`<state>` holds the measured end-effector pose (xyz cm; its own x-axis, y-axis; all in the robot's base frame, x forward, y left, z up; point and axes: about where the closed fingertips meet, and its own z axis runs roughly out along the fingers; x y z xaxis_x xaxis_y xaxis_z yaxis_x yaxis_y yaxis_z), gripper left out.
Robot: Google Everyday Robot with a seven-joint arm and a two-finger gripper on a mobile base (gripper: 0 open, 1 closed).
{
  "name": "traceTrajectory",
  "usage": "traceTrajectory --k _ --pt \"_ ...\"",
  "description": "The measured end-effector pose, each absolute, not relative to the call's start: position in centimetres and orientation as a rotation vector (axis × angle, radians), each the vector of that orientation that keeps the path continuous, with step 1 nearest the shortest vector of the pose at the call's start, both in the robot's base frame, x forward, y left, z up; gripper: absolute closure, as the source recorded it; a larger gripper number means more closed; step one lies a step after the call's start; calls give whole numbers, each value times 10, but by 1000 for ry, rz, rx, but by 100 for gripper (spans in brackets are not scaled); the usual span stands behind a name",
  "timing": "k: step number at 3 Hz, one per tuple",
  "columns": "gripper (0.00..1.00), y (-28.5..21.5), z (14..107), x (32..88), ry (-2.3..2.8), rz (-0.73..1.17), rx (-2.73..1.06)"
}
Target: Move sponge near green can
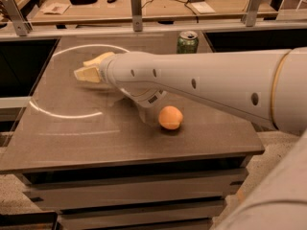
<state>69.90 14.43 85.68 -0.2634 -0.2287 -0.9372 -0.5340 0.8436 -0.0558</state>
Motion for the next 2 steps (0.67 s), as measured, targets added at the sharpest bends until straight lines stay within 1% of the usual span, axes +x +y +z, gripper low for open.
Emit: traceTrajectory --k 2 --pt "0 148 846 695 1866 338 -531"
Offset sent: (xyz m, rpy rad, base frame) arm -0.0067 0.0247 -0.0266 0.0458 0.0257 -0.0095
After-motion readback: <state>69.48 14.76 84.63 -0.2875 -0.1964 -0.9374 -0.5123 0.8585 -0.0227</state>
